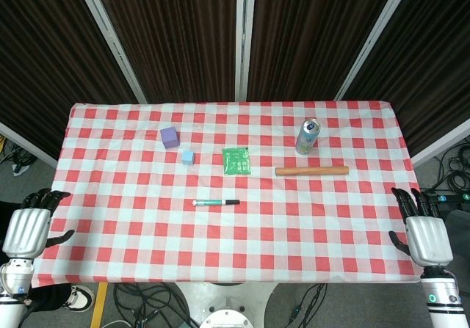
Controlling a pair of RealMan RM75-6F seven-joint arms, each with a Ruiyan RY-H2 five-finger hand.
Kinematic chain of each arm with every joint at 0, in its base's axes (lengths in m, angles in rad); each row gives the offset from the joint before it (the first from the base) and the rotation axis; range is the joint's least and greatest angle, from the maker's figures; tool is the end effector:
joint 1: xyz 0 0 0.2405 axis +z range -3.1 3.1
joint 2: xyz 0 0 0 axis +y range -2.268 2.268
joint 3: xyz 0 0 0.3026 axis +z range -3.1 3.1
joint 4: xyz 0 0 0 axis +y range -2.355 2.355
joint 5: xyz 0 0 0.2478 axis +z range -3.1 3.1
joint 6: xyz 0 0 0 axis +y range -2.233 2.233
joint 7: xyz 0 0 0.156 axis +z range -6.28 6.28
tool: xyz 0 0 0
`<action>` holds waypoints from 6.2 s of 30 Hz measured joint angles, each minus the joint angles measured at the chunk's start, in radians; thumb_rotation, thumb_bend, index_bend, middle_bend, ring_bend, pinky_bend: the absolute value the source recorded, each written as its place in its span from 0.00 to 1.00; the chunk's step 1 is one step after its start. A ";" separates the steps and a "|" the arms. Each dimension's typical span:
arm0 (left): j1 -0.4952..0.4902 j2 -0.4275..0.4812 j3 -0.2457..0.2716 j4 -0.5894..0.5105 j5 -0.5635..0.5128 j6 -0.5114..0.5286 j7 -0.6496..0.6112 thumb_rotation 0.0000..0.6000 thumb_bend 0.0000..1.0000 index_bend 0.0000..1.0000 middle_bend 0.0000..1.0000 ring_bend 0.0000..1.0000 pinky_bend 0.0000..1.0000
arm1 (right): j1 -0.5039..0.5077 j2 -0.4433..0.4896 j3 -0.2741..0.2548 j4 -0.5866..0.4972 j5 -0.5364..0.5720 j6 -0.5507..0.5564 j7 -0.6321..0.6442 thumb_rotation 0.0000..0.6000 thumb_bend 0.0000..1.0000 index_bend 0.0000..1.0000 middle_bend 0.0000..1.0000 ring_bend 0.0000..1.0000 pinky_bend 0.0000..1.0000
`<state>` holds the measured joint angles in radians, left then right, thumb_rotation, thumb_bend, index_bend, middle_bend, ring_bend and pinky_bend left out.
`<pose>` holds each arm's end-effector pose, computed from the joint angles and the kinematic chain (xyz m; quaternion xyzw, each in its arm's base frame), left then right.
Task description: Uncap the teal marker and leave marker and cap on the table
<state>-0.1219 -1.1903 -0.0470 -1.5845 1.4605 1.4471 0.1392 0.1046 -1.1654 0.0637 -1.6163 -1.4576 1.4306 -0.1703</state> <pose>-0.3667 0.2124 0.1167 -0.6165 -0.3693 -0.3529 0.5992 -0.3654 -0.2097 0.1231 0.6176 -0.3680 0.3408 0.6059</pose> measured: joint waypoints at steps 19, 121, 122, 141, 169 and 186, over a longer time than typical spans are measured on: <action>-0.034 -0.033 -0.041 -0.056 -0.067 -0.041 0.049 1.00 0.07 0.25 0.27 0.20 0.38 | 0.012 0.001 0.009 -0.009 0.012 -0.014 -0.013 1.00 0.15 0.02 0.11 0.00 0.08; -0.810 -0.778 -0.327 0.152 -0.820 -0.322 0.724 1.00 0.34 0.57 0.56 0.51 0.62 | 0.135 0.035 0.063 -0.165 0.064 -0.117 -0.166 1.00 0.16 0.32 0.34 0.13 0.17; -0.819 -0.777 -0.332 0.149 -0.821 -0.321 0.731 1.00 0.34 0.57 0.56 0.51 0.62 | 0.149 0.033 0.070 -0.178 0.072 -0.134 -0.178 1.00 0.16 0.34 0.34 0.13 0.17; -0.895 -0.688 -0.382 0.016 -0.866 -0.229 0.808 1.00 0.35 0.57 0.56 0.51 0.62 | 0.499 -0.322 0.218 -0.150 0.286 -0.296 -0.469 1.00 0.16 0.42 0.38 0.14 0.22; -0.935 -0.668 -0.353 -0.016 -0.900 -0.195 0.782 1.00 0.35 0.57 0.56 0.51 0.62 | 0.608 -0.447 0.189 -0.021 0.358 -0.297 -0.472 1.00 0.15 0.50 0.47 0.21 0.24; -0.950 -0.658 -0.348 -0.030 -0.908 -0.186 0.771 1.00 0.34 0.57 0.56 0.51 0.62 | 0.625 -0.467 0.179 -0.001 0.368 -0.287 -0.453 1.00 0.16 0.55 0.51 0.25 0.27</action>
<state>-1.0724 -1.8483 -0.3952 -1.6144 0.5524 1.2616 0.9098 0.7294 -1.6325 0.2432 -1.6168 -1.0896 1.1436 -0.6230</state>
